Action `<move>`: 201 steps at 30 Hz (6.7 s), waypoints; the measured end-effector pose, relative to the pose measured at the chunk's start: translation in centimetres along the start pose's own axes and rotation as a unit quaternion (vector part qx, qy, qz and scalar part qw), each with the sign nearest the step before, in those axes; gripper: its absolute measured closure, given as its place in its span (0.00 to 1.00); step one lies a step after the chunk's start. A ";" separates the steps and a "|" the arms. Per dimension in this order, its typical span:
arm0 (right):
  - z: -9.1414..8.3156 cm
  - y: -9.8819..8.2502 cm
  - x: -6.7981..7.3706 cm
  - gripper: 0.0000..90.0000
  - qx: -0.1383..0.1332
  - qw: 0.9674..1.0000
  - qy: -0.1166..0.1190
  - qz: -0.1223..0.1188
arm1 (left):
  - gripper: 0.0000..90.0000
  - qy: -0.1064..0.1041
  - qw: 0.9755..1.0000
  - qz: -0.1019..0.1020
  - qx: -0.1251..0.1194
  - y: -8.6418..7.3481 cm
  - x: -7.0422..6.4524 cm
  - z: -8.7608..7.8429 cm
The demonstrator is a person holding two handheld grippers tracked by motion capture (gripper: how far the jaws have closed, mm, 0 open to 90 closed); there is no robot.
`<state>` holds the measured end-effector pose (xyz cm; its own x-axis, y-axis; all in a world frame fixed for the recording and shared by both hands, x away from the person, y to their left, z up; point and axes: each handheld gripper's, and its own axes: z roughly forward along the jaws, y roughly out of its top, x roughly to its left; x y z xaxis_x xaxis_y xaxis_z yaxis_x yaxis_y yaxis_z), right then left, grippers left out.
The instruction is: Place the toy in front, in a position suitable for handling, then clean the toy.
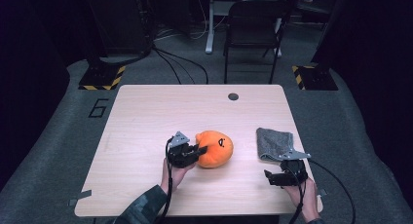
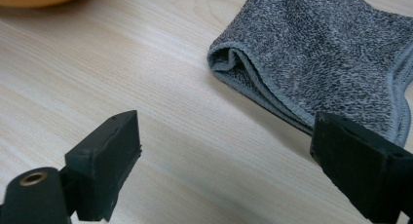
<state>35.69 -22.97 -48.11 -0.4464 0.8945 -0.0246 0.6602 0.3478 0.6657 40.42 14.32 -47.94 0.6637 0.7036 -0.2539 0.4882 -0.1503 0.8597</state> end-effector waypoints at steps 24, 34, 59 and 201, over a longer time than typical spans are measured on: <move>-0.3 0.3 -0.2 0.12 -0.010 1.000 0.003 0.005 | 0.18 0.009 0.998 0.065 0.014 1.0 1.3 -3.9; -0.2 1.9 -1.2 0.12 -0.028 1.000 -0.003 0.012 | 0.17 0.001 0.994 0.101 0.031 0.1 1.6 -4.5; 4.4 6.1 -3.3 0.13 -0.016 0.997 -0.036 0.061 | 0.23 -0.015 0.988 0.137 0.071 -1.4 1.1 -3.0; 5.7 9.2 3.7 0.85 0.009 0.999 0.026 0.024 | 0.87 -0.028 0.982 0.181 0.039 -1.7 -1.3 -1.3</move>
<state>43.57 -14.88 -46.32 -0.4439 0.8948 0.0466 0.6922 0.3095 0.6519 38.00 14.52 -48.50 0.8310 0.5550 0.0364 0.2549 -0.4382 0.8620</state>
